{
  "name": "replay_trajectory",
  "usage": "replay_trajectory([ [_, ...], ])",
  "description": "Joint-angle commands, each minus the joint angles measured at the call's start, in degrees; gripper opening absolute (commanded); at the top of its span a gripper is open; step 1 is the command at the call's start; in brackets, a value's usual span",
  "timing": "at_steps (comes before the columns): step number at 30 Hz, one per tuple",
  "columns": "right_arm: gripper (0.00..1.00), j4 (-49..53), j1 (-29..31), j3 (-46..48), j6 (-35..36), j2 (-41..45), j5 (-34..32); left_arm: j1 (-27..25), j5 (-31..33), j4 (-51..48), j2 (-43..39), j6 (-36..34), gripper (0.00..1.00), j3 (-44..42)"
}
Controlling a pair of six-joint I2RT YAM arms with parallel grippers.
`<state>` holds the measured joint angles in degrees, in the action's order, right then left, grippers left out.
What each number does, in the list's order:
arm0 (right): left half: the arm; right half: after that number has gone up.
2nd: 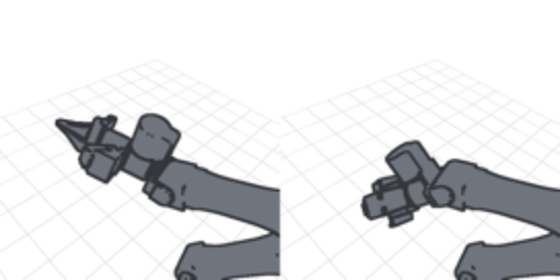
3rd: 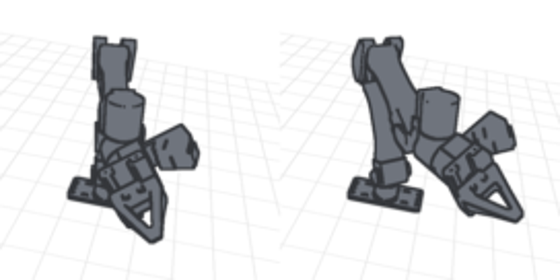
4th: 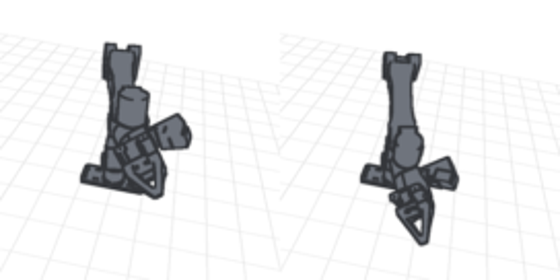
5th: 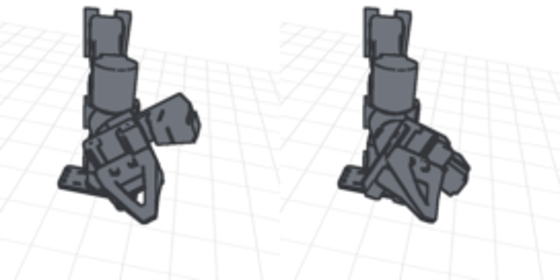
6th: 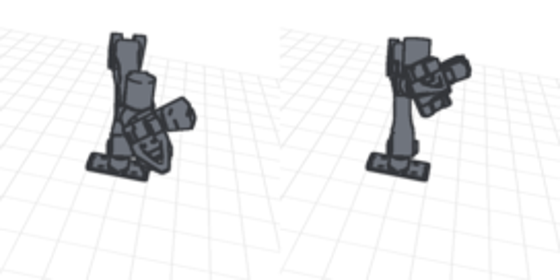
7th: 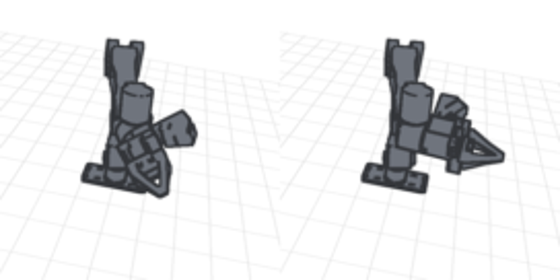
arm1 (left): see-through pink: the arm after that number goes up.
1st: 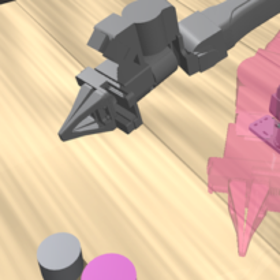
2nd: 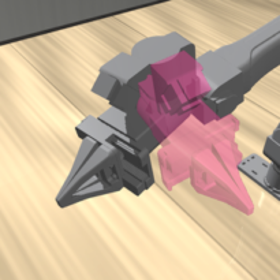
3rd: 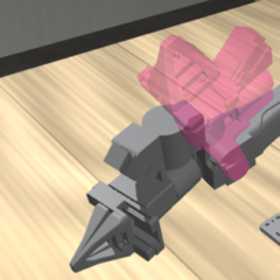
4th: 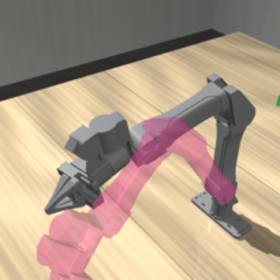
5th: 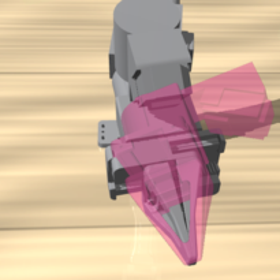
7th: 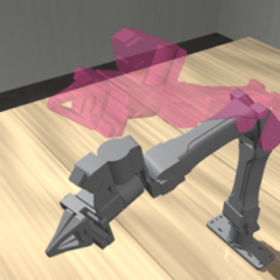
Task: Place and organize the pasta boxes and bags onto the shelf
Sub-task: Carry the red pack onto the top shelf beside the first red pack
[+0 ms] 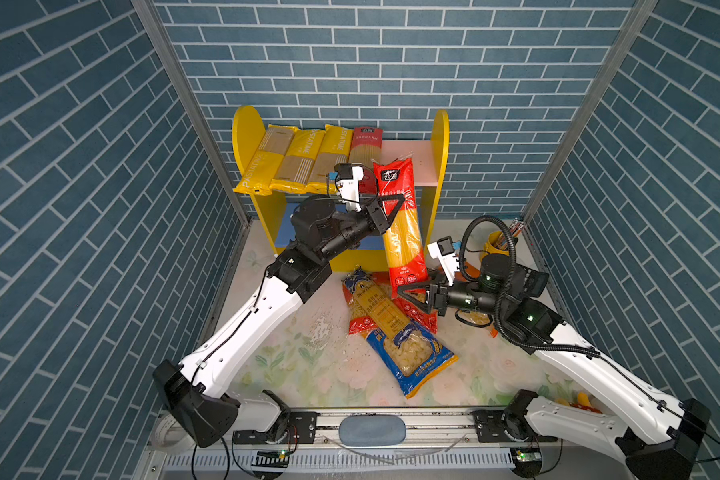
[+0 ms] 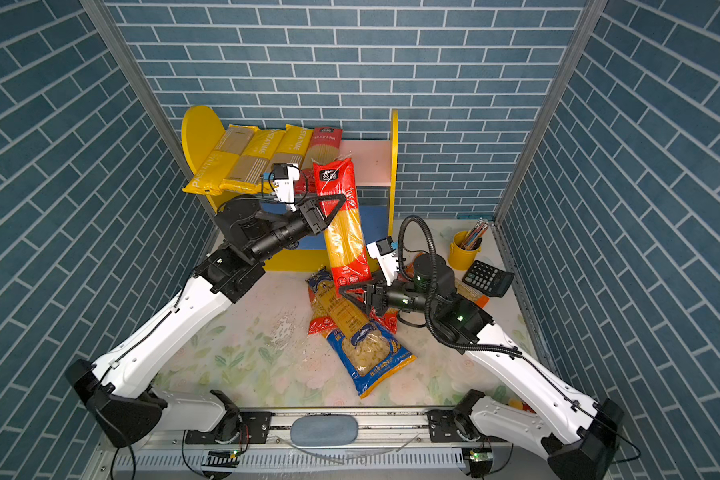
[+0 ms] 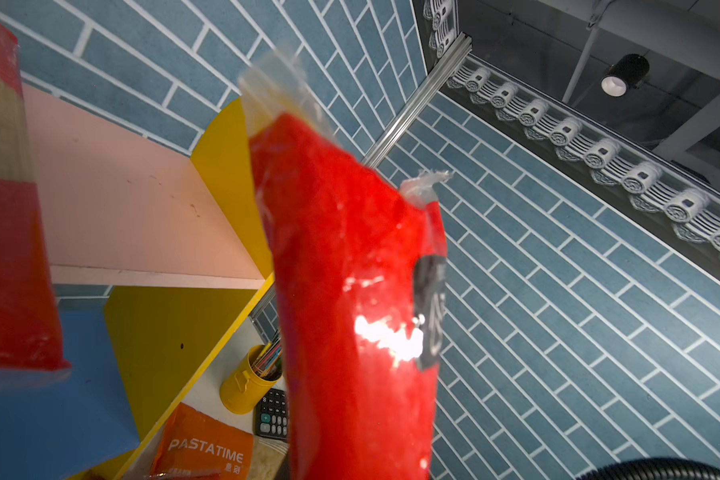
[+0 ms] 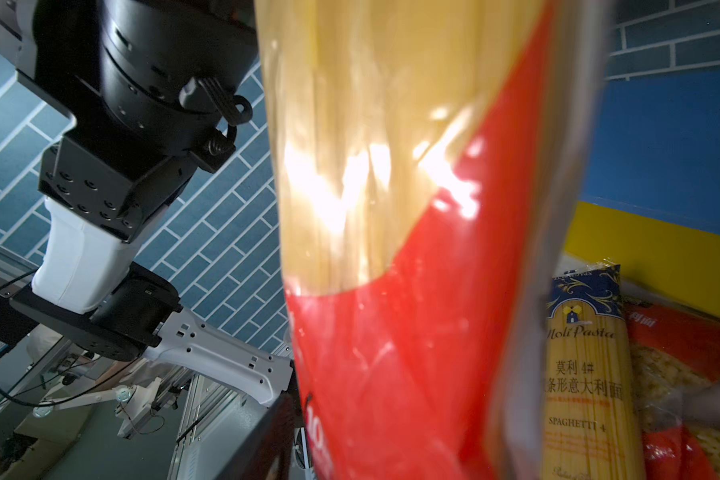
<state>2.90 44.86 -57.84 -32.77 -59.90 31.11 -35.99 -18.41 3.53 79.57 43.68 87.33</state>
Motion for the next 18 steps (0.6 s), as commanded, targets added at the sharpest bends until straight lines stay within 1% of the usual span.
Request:
replay_trajectory([
  [1, 0.51, -2.91, -0.38, -3.95, 2.44, -1.78, -2.14, 0.62, 1.17, 0.96, 1.35, -0.34, 0.00, 6.13],
  [3, 0.40, -3.84, -0.94, -5.53, 2.38, -2.78, -2.72, 1.45, 1.61, -1.19, 2.62, -0.53, 0.03, 8.02],
  [6, 0.29, -5.55, -2.24, -7.39, 1.46, -4.01, -3.04, 3.15, 1.63, -3.12, 3.72, -0.31, 0.08, 10.01],
  [7, 0.27, -6.37, -2.86, -8.02, 0.88, -4.48, -2.50, 3.65, 1.69, -3.58, 4.05, -0.30, 0.09, 10.77],
  [10, 0.20, -8.61, -4.85, -11.26, -1.30, -7.25, -0.54, 5.64, 0.87, -5.56, 6.40, -0.75, 0.16, 15.42],
  [12, 0.15, -9.73, -6.32, -14.90, -3.44, -10.35, 0.39, 7.15, 0.11, -8.38, 9.35, -1.37, 0.24, 20.72],
  [14, 0.11, -10.10, -7.30, -18.90, -4.91, -13.53, -0.62, 8.72, -0.63, -11.05, 12.55, -1.51, 0.31, 25.48],
  [15, 0.10, -9.51, -7.32, -21.37, -5.01, -15.43, -1.91, 9.74, -0.83, -12.80, 14.18, -1.36, 0.39, 27.87],
  [16, 0.10, -8.89, -7.66, -23.84, -5.65, -17.37, -3.25, 10.72, -0.94, -14.16, 15.65, -1.64, 0.51, 29.80],
  [17, 0.09, -8.89, -8.12, -25.87, -7.01, -19.27, -3.95, 11.64, -0.80, -15.54, 17.07, -1.83, 0.59, 31.73],
  [18, 0.09, -9.82, -8.68, -27.69, -9.24, -21.17, -4.25, 12.74, -0.24, -17.80, 18.48, -1.90, 0.64, 33.85],
])
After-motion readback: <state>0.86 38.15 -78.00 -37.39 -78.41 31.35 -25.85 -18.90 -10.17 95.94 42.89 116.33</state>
